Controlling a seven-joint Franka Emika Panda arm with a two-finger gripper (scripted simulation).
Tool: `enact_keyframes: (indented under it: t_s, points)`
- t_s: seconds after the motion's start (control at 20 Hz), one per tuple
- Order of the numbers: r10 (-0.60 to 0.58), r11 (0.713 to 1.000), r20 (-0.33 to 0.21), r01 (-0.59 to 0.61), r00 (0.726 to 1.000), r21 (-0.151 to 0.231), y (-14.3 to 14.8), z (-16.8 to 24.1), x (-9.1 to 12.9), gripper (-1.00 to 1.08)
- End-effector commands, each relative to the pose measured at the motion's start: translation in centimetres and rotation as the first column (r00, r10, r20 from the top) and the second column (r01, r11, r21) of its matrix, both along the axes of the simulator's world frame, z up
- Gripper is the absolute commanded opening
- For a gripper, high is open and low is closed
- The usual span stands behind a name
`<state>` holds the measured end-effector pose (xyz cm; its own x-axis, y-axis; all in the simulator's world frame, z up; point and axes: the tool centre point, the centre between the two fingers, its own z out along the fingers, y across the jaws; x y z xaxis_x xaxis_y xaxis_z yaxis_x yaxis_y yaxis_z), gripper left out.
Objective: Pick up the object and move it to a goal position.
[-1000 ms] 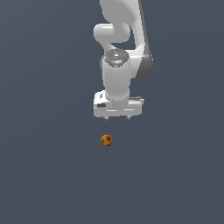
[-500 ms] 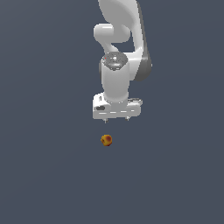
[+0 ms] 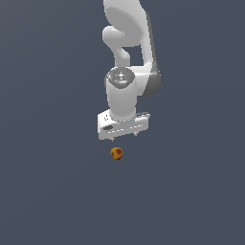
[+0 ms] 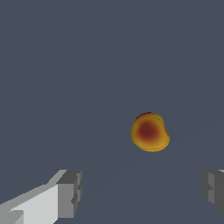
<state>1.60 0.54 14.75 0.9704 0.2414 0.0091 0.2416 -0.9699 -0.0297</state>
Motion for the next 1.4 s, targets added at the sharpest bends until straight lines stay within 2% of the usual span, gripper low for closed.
enact_keyframes:
  t_s: [0.0, 0.25, 0.7, 1.05, 1.35]
  points:
    - [0.062, 0.998, 0.001, -0.062, 0.998, -0.006, -0.6, -0.8, 0.5, 1.0]
    - [0.191, 0.981, 0.002, -0.191, 0.982, -0.016, -1.9, -2.5, 1.4, 1.0]
    - [0.369, 0.929, 0.0, -0.369, 0.929, -0.027, -3.7, -5.1, 2.6, 1.0]
    - [0.433, 0.901, -0.001, -0.433, 0.902, -0.031, -4.4, -6.1, 3.0, 1.0]
    - [0.438, 0.898, -0.002, -0.438, 0.899, -0.031, -4.5, -6.3, 3.0, 1.0]
